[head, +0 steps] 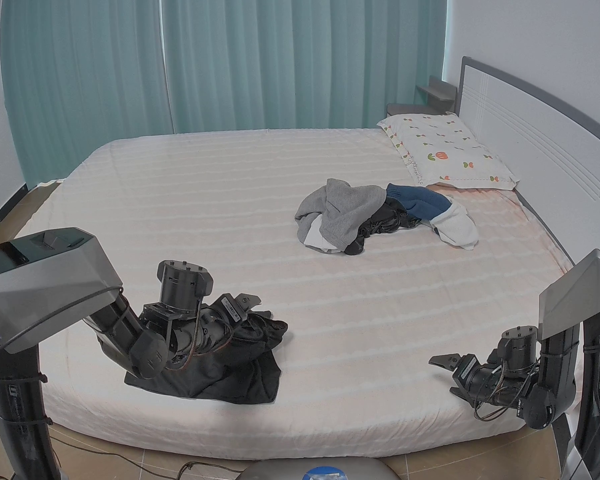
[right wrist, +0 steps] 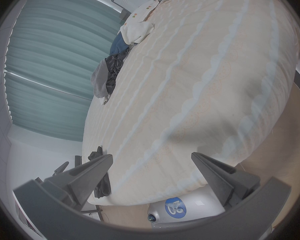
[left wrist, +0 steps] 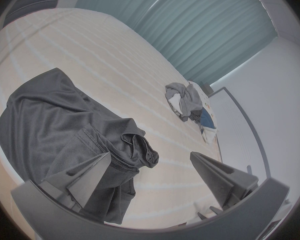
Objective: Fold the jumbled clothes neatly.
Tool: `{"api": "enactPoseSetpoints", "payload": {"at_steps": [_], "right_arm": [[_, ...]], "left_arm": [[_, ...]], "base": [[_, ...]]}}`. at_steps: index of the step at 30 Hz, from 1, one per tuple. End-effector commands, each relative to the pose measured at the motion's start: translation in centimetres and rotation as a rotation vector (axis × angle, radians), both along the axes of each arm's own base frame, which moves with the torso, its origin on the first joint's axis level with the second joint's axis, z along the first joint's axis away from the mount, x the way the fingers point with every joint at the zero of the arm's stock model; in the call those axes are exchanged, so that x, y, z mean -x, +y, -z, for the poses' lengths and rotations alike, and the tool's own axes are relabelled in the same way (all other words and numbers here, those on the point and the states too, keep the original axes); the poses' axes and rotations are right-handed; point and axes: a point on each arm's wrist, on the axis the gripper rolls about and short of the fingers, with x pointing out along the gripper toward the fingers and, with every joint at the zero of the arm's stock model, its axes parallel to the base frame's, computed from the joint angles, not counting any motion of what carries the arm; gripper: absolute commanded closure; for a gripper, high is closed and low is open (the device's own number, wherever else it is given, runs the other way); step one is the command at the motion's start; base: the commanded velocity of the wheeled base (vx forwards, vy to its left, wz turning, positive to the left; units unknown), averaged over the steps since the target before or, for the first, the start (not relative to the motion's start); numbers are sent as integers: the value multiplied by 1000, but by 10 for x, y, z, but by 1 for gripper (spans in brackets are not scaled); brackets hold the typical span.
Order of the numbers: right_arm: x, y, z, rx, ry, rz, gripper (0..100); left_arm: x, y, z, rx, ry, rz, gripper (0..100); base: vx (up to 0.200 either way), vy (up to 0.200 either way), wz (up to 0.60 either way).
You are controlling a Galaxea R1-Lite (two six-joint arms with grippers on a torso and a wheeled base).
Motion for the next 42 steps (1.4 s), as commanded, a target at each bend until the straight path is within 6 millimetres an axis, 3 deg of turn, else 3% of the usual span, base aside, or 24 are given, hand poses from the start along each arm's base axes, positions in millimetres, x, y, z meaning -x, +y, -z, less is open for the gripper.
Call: {"api": "enactPoseSetpoints", "payload": {"at_steps": [1,6,12,16,19,36,38,42], "right_arm": [[-1,0,-2,-4,-16,-1,0],[-1,0,-2,-4,-18,1,0],[-1,0,-2,-3,-17,1,0],[-1,1,-1,-2,-19,0,0],[-1,1,-1,-2,-19,0,0],[-12,3,-4,-5,-67,6,0],[-14,6,-7,-7,-83,-7,0],[-11,32,-10,28,-129,-117,0]], "left_arm": [[0,7,-11,30,-15,-26,0],[2,8,-19,38,-26,-28,0],[10,13,-5,48,36,-66,0],[10,39,0,121,77,-176,0],[9,47,3,169,89,-197,0],[47,71,15,168,167,-213,0],[50,74,16,169,164,-220,0],[58,76,21,157,187,-222,0]], "base": [[0,0,0],[0,120,0],[0,100,0],[0,0,0],[0,0,0],[0,176,0],[0,200,0],[0,200,0]]}}
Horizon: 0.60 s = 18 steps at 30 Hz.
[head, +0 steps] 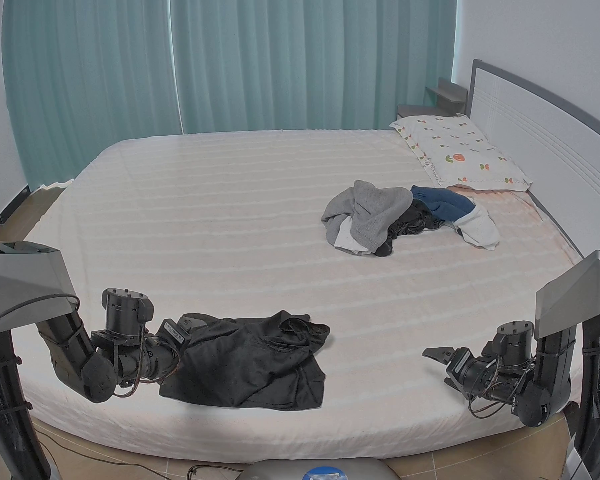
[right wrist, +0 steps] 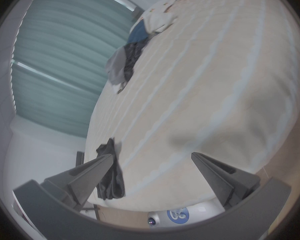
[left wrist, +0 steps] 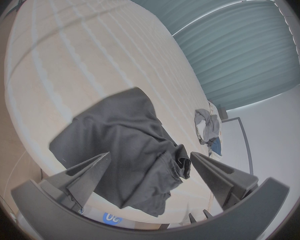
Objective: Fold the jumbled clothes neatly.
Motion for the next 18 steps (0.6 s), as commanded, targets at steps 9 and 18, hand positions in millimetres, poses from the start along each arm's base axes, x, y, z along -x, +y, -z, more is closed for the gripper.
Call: {"api": "enactPoseSetpoints", "payload": {"at_steps": [9,18], "right_arm": [[-23,87,-30,136,-194,-298,0],[-61,128,-44,315,-245,-363,0]], "left_arm": [[7,15,7,-16,34,-36,0],[3,14,14,-18,-3,-46,0]], "base": [[0,200,0],[0,200,0]]}}
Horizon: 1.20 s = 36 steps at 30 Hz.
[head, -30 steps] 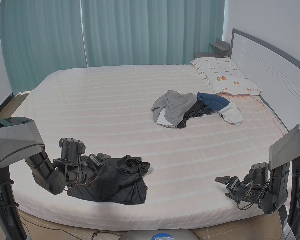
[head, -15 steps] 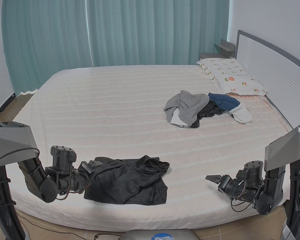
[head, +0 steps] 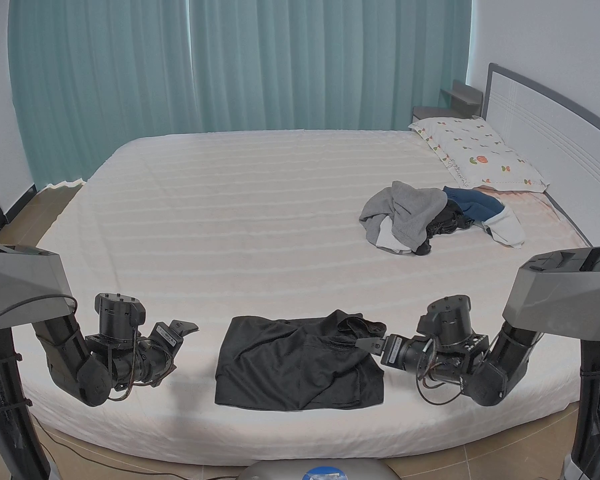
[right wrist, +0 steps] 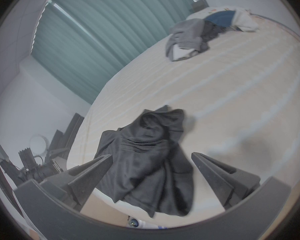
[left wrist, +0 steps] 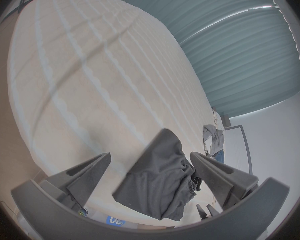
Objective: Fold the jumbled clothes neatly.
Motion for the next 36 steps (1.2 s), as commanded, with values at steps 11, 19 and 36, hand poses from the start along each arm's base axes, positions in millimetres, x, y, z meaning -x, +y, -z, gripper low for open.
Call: {"api": "enactPoseSetpoints", "payload": {"at_steps": [11,19,36], "right_arm": [[-33,42,-7,261,-116,-198,0],[-41,46,9,343,-137,-233,0],[-32,27,10,417,-121,-270,100]], "left_arm": [[-1,0,9,-9,2,-8,0],[-1,0,9,-9,2,-8,0],[-1,0,11,-21,4,1,0]], "base": [[0,55,0],[0,0,0],[0,0,0]]}}
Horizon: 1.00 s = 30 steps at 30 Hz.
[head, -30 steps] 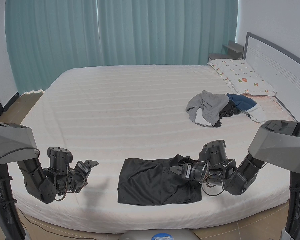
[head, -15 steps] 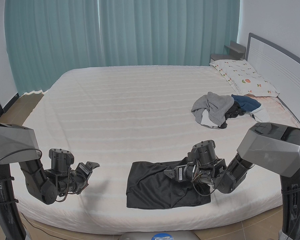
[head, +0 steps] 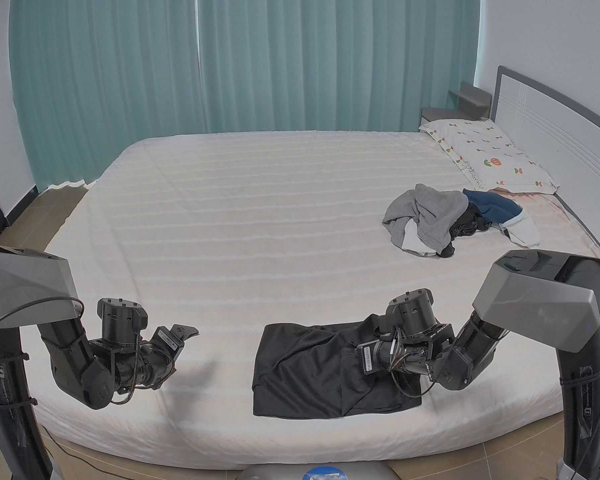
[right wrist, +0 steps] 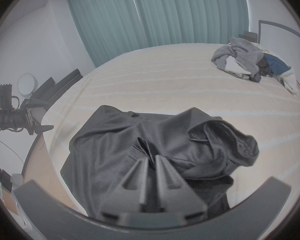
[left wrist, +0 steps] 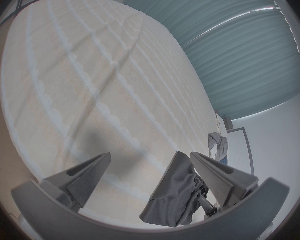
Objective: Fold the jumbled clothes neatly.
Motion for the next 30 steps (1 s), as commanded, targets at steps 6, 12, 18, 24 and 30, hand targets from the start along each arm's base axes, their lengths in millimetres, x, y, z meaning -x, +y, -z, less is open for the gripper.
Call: {"api": "enactPoseSetpoints", "payload": {"at_steps": [6,12,18,24,30], "right_arm": [[16,-34,-22,-29,19,25,100],[47,-61,-19,-63,62,10,100],[66,-96,-10,-154,51,-17,100],[86,-117,6,-216,113,-55,100],[105,-138,21,-170,113,-62,100]], "left_arm": [[0,0,1,0,2,0,0],[0,0,1,0,2,0,0],[0,0,1,0,1,0,0],[0,0,1,0,1,0,0],[0,0,1,-3,2,2,0]], "base": [[0,0,0],[0,0,0],[0,0,0],[0,0,0],[0,0,0]]}}
